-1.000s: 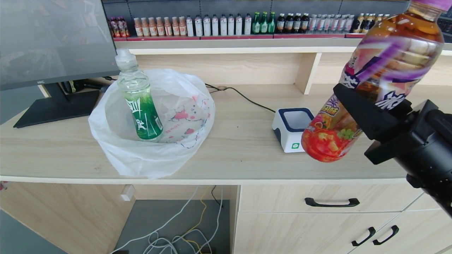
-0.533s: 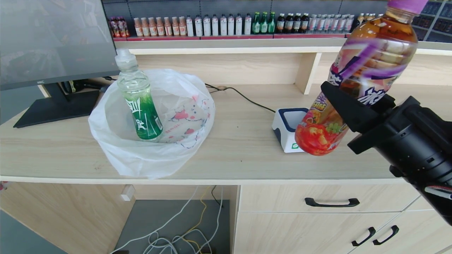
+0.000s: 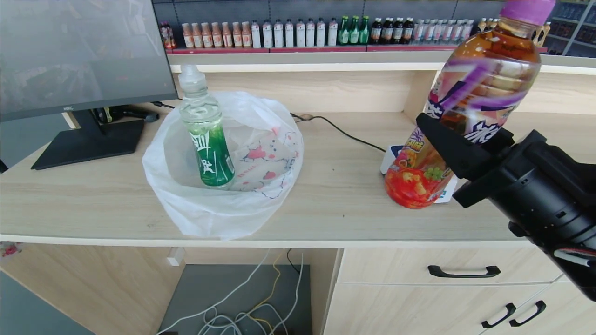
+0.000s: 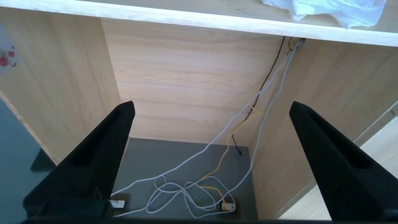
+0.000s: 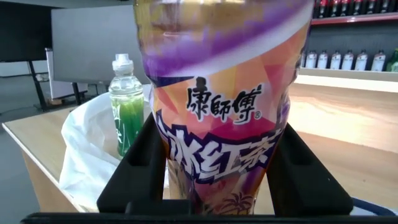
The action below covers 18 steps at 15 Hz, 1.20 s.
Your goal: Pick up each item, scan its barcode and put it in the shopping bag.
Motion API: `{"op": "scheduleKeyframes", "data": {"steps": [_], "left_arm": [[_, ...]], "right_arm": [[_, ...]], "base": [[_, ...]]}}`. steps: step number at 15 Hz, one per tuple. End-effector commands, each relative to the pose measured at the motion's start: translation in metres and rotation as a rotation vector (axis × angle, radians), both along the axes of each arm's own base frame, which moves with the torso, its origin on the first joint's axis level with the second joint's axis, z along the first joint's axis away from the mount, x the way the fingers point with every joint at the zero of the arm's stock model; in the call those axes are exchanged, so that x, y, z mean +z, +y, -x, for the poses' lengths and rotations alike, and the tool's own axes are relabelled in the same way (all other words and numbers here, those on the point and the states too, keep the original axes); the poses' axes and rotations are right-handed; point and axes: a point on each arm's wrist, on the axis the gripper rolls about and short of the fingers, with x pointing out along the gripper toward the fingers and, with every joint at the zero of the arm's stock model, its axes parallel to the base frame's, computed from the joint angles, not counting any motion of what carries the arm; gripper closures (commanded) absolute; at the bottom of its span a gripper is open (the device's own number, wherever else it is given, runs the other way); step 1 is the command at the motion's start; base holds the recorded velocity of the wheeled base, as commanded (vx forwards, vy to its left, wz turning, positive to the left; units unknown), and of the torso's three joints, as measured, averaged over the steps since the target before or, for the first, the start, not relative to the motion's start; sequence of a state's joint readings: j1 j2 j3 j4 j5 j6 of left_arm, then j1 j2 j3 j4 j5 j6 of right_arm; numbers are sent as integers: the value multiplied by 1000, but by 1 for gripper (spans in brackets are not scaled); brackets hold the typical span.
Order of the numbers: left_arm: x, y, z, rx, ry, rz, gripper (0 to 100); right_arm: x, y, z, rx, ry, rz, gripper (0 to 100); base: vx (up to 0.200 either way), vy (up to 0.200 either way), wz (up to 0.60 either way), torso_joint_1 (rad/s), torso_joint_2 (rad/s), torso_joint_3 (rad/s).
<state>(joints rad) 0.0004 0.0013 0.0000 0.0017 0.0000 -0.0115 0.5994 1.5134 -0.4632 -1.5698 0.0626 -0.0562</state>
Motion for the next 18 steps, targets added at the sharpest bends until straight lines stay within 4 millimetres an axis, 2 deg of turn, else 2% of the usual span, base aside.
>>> {"op": "scheduleKeyframes", "data": {"steps": [1, 6, 12, 18], "left_arm": [[0, 0, 0, 1, 0, 1, 0], [0, 0, 0, 1, 0, 2, 0], [0, 0, 0, 1, 0, -4, 0], [0, 0, 0, 1, 0, -4, 0]], "right_arm": [[2, -3, 4, -2, -9, -6, 100], [0, -6, 8, -3, -2, -3, 100], [-4, -6, 1, -22, 12, 8, 100], [-2, -3, -4, -24, 7, 8, 100]], "base": [[0, 200, 0, 2, 2, 2], [0, 200, 0, 0, 5, 5], [0, 200, 0, 2, 3, 2], [0, 0, 0, 0, 0, 0]]}}
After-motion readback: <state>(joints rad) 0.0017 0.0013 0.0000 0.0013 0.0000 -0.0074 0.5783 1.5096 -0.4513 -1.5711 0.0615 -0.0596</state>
